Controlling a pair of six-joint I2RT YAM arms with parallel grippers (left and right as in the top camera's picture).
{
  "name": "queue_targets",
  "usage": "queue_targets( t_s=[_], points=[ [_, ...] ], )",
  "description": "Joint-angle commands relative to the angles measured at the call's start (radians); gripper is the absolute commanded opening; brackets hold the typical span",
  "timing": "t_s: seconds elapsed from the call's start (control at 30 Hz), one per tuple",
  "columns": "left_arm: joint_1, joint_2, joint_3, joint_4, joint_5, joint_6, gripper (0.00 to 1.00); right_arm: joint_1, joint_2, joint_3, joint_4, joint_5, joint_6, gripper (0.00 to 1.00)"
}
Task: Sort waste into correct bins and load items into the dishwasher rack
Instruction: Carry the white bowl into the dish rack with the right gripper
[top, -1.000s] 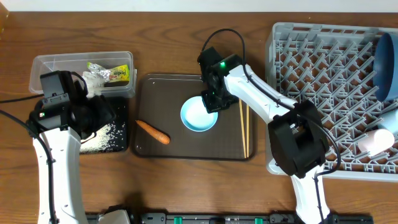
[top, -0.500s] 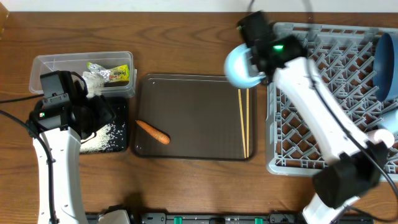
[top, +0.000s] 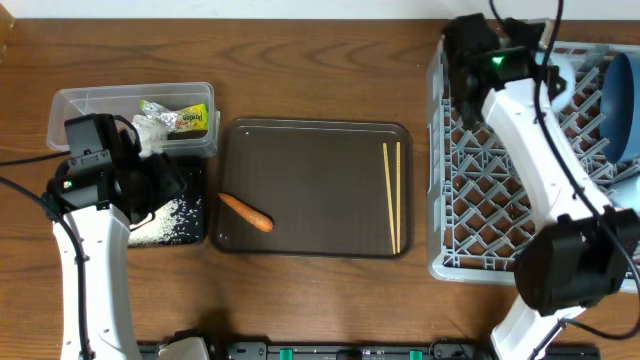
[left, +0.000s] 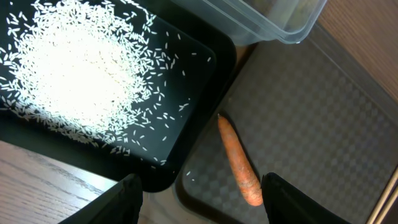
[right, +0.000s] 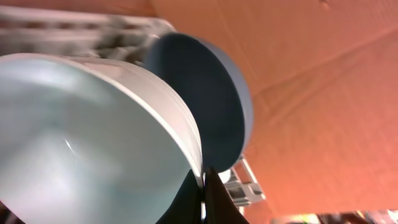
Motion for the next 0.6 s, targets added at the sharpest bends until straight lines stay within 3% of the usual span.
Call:
queue_targets(
  t_s=[0.0,0.57],
  points=[
    [0.004,0.001,0.006,-0.003,-0.002,-0.001,0.64,-0.050,0.024,-0.023,0.016,0.075,0.055,0.01],
    [0.004,0.001,0.006,-0.014,-0.002,-0.001,0.64,-0.017,0.232,-0.039,0.053,0.007,0.055,0.01]
  ],
)
